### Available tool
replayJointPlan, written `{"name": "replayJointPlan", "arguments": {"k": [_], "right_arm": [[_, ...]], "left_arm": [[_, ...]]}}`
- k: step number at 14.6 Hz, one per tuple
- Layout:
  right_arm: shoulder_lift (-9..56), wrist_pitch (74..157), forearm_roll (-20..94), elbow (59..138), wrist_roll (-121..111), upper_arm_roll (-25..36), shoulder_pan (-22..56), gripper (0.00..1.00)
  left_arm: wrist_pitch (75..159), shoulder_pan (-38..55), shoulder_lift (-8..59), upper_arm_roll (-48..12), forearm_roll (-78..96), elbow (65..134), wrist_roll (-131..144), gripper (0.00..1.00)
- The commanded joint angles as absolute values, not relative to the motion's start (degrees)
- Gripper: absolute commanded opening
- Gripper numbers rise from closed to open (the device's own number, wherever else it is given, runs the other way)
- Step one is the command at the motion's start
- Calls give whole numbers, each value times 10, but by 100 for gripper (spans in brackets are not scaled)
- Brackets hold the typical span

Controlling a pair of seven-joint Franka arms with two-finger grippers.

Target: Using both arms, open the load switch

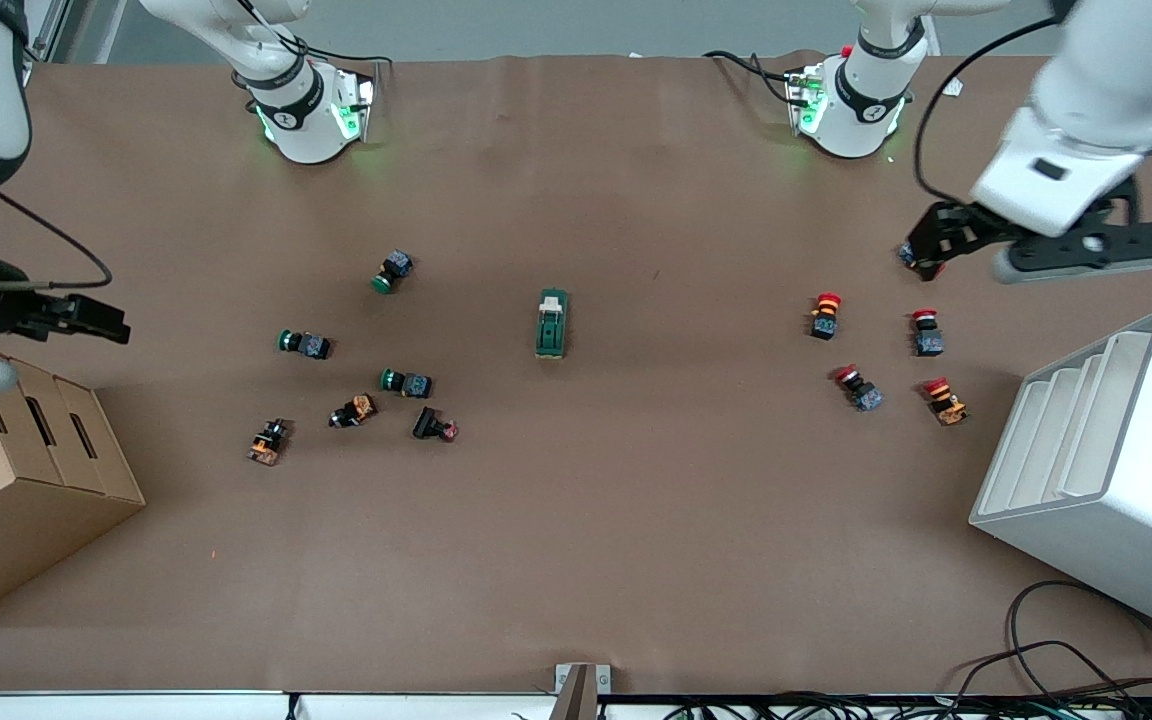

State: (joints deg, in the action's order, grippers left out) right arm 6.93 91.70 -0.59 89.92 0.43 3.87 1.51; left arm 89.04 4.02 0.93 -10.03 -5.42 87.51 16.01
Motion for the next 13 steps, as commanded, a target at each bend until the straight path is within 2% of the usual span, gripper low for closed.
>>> {"name": "replayJointPlan", "arguments": {"k": [1,5,8,13], "right_arm": [[4,932,-4,968,-4,56,27,100],[-37,920,-11,991,-4,52,22,100],[-56,905,-18,993,-4,24,3,100],[-78,888,-18,993,-4,19,-7,100]], "left_arm": [[882,60,-27,-35,-5,909,98,100],[891,62,-57,5,2,949,21,100],[907,60,-67,1,1,961,28,100],[905,55,-80,0,4,963,13,100]]}}
